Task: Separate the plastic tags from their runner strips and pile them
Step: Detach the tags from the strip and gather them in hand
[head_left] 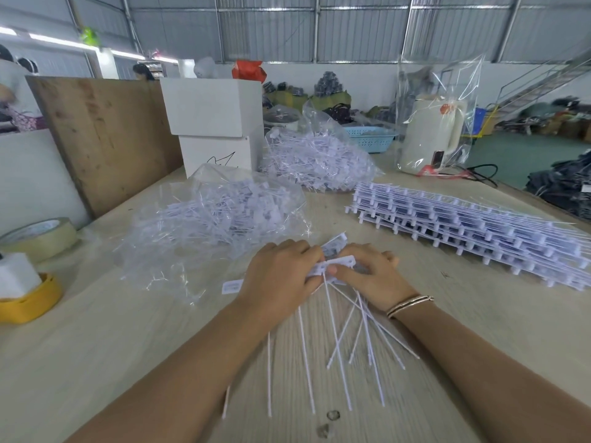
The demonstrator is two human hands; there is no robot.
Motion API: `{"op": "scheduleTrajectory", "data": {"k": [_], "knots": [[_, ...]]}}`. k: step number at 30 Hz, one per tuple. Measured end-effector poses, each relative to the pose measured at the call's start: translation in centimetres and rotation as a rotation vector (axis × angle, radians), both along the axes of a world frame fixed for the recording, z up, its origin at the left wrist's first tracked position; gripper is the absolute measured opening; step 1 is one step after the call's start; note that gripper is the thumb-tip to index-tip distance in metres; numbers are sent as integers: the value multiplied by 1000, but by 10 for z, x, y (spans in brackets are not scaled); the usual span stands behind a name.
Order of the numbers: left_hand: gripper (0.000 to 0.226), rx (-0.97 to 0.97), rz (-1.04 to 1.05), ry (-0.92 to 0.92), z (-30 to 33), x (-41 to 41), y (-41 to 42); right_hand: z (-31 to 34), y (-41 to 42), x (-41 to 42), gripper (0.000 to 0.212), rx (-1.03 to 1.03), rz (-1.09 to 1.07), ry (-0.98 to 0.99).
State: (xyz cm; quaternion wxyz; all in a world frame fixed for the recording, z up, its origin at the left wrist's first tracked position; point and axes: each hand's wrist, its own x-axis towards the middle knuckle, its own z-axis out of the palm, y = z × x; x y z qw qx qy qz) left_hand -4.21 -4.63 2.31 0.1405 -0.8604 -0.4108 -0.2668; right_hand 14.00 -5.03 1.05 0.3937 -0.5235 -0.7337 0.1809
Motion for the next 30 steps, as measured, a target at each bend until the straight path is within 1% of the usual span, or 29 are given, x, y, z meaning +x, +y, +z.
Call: {"op": "scheduleTrajectory", "data": {"k": [2,3,4,7,10,14,17,20,22,24,26,28,30], "knots": [[24,3,-9,5,0,-1,1,1,-2,-1,4,-25,40,48],[25,-8,-10,10,0,-2,2,1,-3,-2,6,-23,46,76],[26,-30,-16,1,-1,-2,2,2,-5,-2,12,-24,50,90],[27,-104,-19,-55,-3,1,3,4,-6,-3,21,21,0,61],[27,-157,-10,-96,-4,2,4,5,-7,-2,25,59,-24,43],[26,-184,-30,-121,-4,1,5,6,-8,-2,23,95,-20,-8],[21,-246,-58,-209,-3,-1,4,5,-7,-1,16,140,-34,-40],[24,-292,-47,-192,-5,-7,7,6,-6,0,21,141,-52,93],[27,-282,-13,-209,-6,-10,9,5,-4,1,19,120,-68,111],[27,-258,18,-235,-7,-12,11,1,1,1,13,122,-125,61],[29,-237,19,-250,-7,-12,11,0,9,5,11,107,-248,6],[36,-230,28,-249,-6,-10,10,-1,13,11,17,49,-378,-31],[44,-227,35,-227,-6,-8,8,-4,14,14,21,40,-444,-48]]}}
